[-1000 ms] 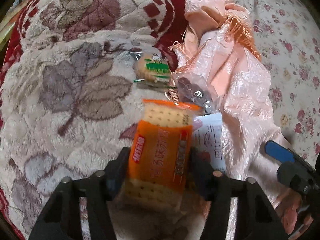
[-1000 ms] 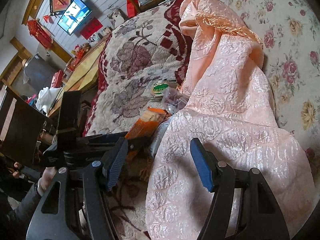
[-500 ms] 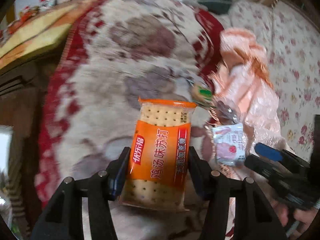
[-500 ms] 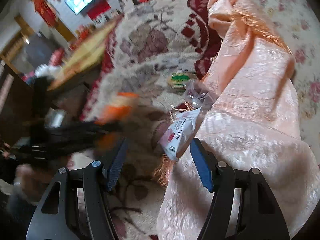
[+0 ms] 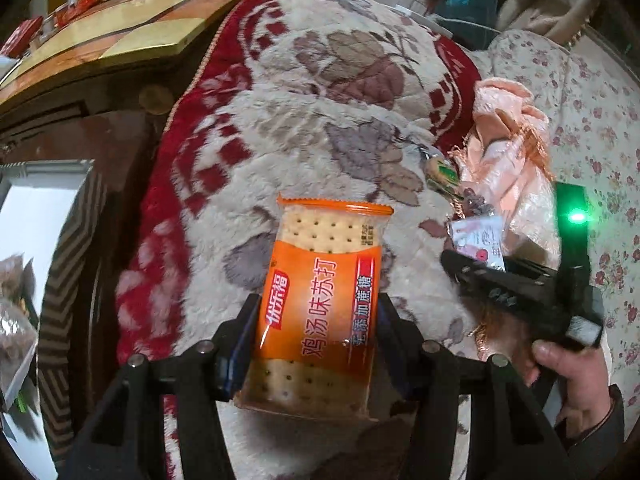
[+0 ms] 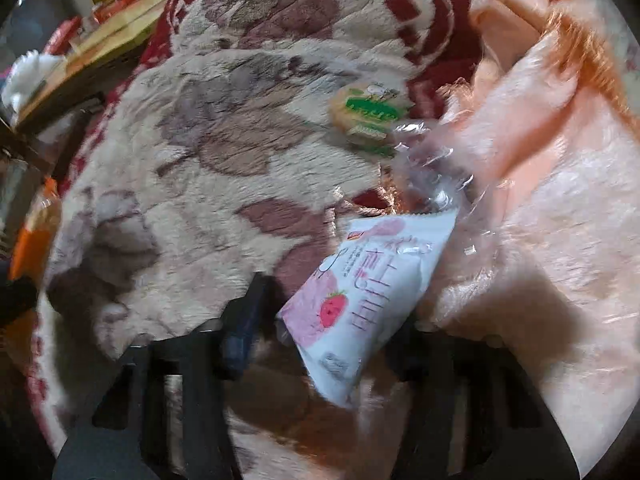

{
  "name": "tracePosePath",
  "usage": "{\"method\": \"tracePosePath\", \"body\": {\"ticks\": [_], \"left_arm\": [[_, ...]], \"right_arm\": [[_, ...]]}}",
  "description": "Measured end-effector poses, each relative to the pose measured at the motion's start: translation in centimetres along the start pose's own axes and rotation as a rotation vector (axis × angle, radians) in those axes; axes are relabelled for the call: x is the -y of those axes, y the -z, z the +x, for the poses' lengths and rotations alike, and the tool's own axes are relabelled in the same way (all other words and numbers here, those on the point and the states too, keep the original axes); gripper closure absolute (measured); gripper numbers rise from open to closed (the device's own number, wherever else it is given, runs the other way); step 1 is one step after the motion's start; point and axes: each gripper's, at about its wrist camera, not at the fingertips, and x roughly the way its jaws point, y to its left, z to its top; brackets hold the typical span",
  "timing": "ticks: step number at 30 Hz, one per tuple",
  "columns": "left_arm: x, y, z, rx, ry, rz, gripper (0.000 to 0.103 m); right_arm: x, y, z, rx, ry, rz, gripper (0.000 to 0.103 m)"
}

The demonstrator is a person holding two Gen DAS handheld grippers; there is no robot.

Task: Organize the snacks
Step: 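Grasp the orange cracker packet with the left gripper while the right grasps the pink strawberry packet, then carry the orange cracker packet with the left gripper and pink packet with the right to the tray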

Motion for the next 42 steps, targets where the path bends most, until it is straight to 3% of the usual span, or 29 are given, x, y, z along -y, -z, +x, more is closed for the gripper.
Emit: {"method": "tracePosePath", "body": {"ticks": [2,3,4,6,8,11,13,14,15,16,17,18,21,24,28,31,32,33,36,42], "left_arm": [[-0.7,0.2,-0.2,0.003,-0.005,-0.02,0.045],[-1.1,0.2,-0.2,0.002,-0.008,-0.031,0.045],[-1.3,0.3,-0.2,0.0,-0.011,-0.04,0.045],[-1.6,0.6,-0.4,0.001,-0.012,-0.045,0.045],[-1.8,0.9,-0.6,0.003,-0.015,-0.044,0.045],[-2.0,1.2,-0.9,0.006,-0.013,-0.051,0.045],[-2.1,1.3,-1.0,0.006,-0.014,-0.055,0.045],[-2.1,1.4,-1.1,0.007,-0.016,-0.055,0.045],[-2.1,1.4,-1.1,0.007,-0.014,-0.053,0.045],[-2.1,1.4,-1.2,0.007,-0.014,-0.051,0.045],[-2.0,1.5,-1.2,0.008,-0.015,-0.049,0.045],[-2.0,1.6,-1.3,0.009,-0.018,-0.046,0.045],[-2.0,1.8,-1.2,0.011,-0.021,-0.049,0.045],[-1.8,2.1,-1.4,0.014,-0.013,-0.052,0.045],[-1.9,2.7,-2.1,0.014,-0.003,-0.06,0.045],[-2.4,3.1,-2.4,0.017,-0.012,-0.069,0.045],[-2.6,3.2,-2.4,0.015,-0.014,-0.076,0.045],[-2.8,3.3,-2.4,0.014,-0.014,-0.083,0.045],[-3.0,3.7,-2.5,0.009,-0.013,-0.094,0.045],[-3.1,4.4,-4.3,0.042,-0.031,-0.093,0.045]], "right_arm": [[0.5,0.0,-0.7,0.013,-0.164,0.042,0.087],[0.6,0.0,-0.8,0.003,-0.253,0.066,0.087],[0.0,0.2,-0.9,-0.003,-0.283,0.051,0.087],[-1.5,0.6,-1.0,-0.002,-0.244,-0.021,0.087],[-1.8,1.0,-1.4,0.015,-0.266,-0.025,0.087],[-1.6,1.1,-2.1,0.016,-0.389,0.003,0.087],[-1.4,1.2,-1.8,-0.017,-0.565,0.053,0.086],[-1.6,1.2,-1.2,-0.051,-0.586,0.062,0.084],[-1.9,1.4,-1.0,-0.052,-0.554,0.055,0.079],[-1.9,1.5,-0.9,-0.047,-0.43,0.044,0.054],[-1.9,1.6,-1.1,-0.029,-0.35,0.036,0.036],[-1.7,1.8,-1.4,-0.006,-0.304,0.034,0.036],[-2.1,2.4,-2.8,0.033,-0.276,0.026,0.035],[-4.5,2.5,-3.1,0.067,-0.157,-0.091,0.035],[-5.5,1.7,-1.0,0.028,-0.08,-0.233,0.035],[-3.5,1.4,-0.1,-0.009,-0.202,-0.148,0.037],[-2.9,1.4,0.1,-0.005,-0.231,-0.113,0.046],[-2.4,1.6,0.0,0.008,-0.238,-0.088,0.051],[-2.1,2.2,-1.2,0.043,-0.257,-0.076,0.05],[-5.4,3.5,-4.0,0.092,-0.278,-0.124,0.05]]}}
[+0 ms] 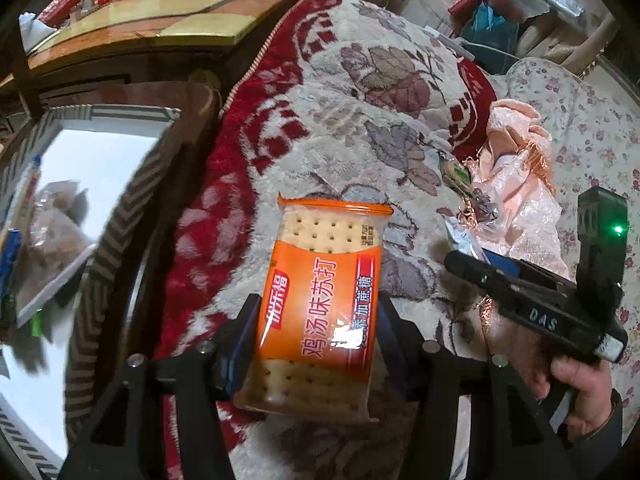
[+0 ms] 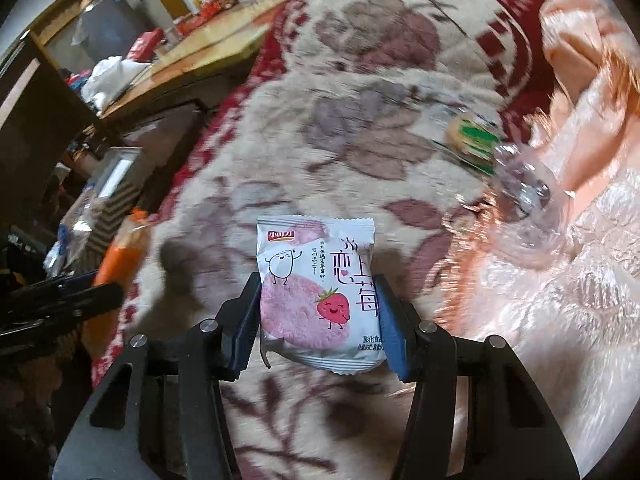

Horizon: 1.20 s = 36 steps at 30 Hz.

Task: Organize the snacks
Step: 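Carry the orange cracker packet with the left gripper and pink packet with the right to the tray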

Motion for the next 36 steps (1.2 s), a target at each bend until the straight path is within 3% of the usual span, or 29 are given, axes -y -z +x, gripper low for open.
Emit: {"method": "tracePosePath", "body": {"ticks": [9,20,36], "left_arm": [[-2.8,0.8,-4.6,0.087,-0.059,-0.033,0.045],[-9.7,2.8,-10.2,0.177,-0.145,-0.157,0.045],[-18.6,5.4,-13.3,0.231,-0.212,-0.343,0.045]], "right_arm": [[-7.5,0.6,-0.4,0.009,-0.047,-0.093,0.05],[-16.3,-0.1,0.2,-0.01,-0.115,-0.249,0.05],[-26.7,-2.8,2.7,-0.043,-0.169,-0.405,0.05]]}}
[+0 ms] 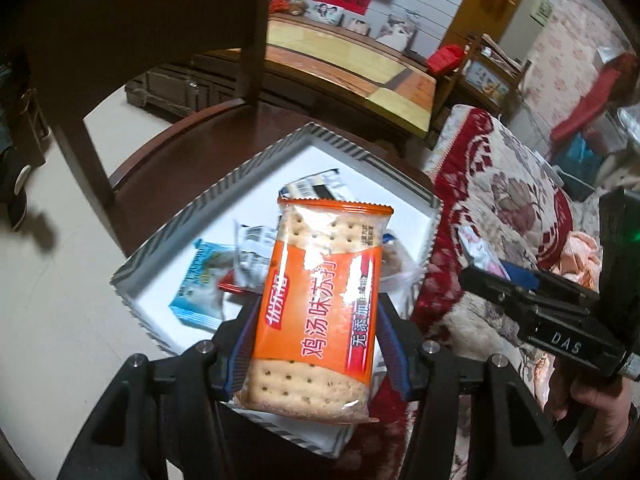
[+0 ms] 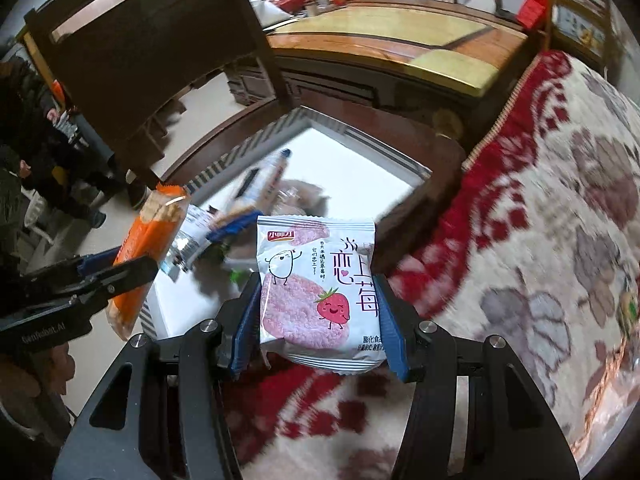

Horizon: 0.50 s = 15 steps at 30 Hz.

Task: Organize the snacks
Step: 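Carry the orange cracker packet with the left gripper and pink packet with the right to the tray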

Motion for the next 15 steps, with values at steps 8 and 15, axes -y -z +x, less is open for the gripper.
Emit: {"method": "tracePosePath", "body": {"ticks": [8,15], "left_arm": [[-1.5,-0.2,1.1,-0.013,0.003,-0.032,0.045],[-2.0,-0.8,2.1,-0.02,0.004,-0.044,0.045]], "right_arm": [[-1.9,-2.8,2.3,-0.013,-0.007,-0.028,0.05],[-1.2,-4.4,4.5,-0.035,0.01,-0.007,0.05]]}}
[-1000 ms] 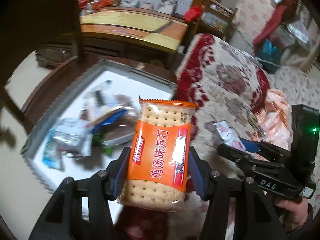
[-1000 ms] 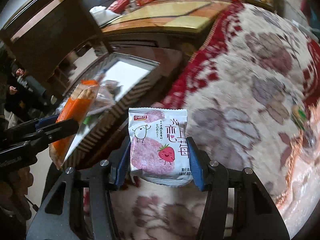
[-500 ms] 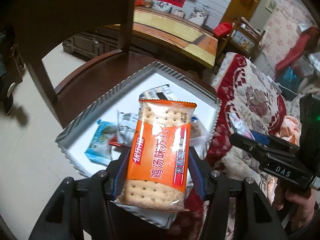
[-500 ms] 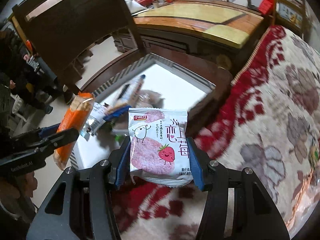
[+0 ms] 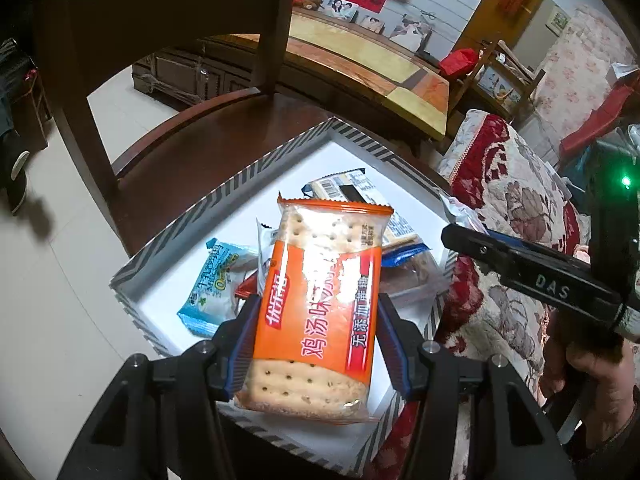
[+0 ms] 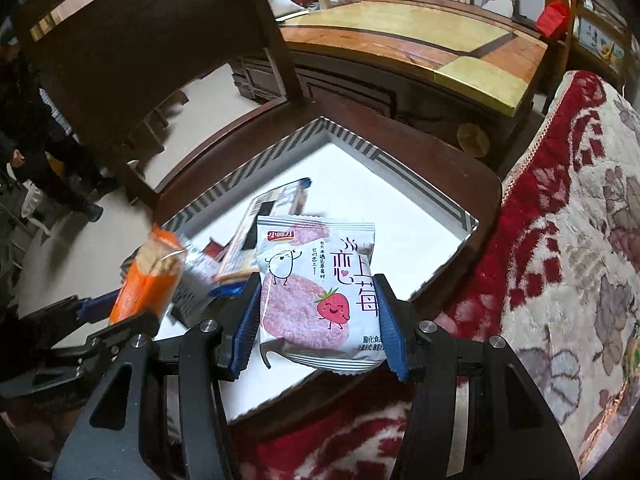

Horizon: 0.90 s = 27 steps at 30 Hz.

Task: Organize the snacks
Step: 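Carry the orange cracker packet with the left gripper and pink packet with the right to the tray, then open both grippers over the tray to drop both packets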

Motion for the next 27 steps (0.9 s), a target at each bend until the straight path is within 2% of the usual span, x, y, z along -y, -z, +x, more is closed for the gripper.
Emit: {"method": "tracePosePath", "body": {"ticks": [10,18,21,23,27], "left_arm": [[0.0,-0.9,1.6,-0.013,-0.016,0.004,0.045],[0.4,-1.0,2.1,-0.014,-0.05,0.017,0.044],[0.4,-1.0,2.2,-0.015,-0.066,0.012,0.044],[0.4,-1.0,2.2,-0.014,-0.071,0.01,0.044],[0.7,-0.8,1.5,0.007,-0.098,0.02,0.035]], "right_arm": [[0.9,-2.1,3.7,-0.034,0.025,0.019,0.05],[1.7,-2.4,6.8,-0.082,0.041,0.056,0.05],[2.0,-2.5,6.8,-0.074,0.024,0.077,0.049],[2.1,-2.3,6.6,-0.082,0.022,0.081,0.042],[2.5,-2.0,5.3,-0.053,0.012,0.099,0.041]]}}
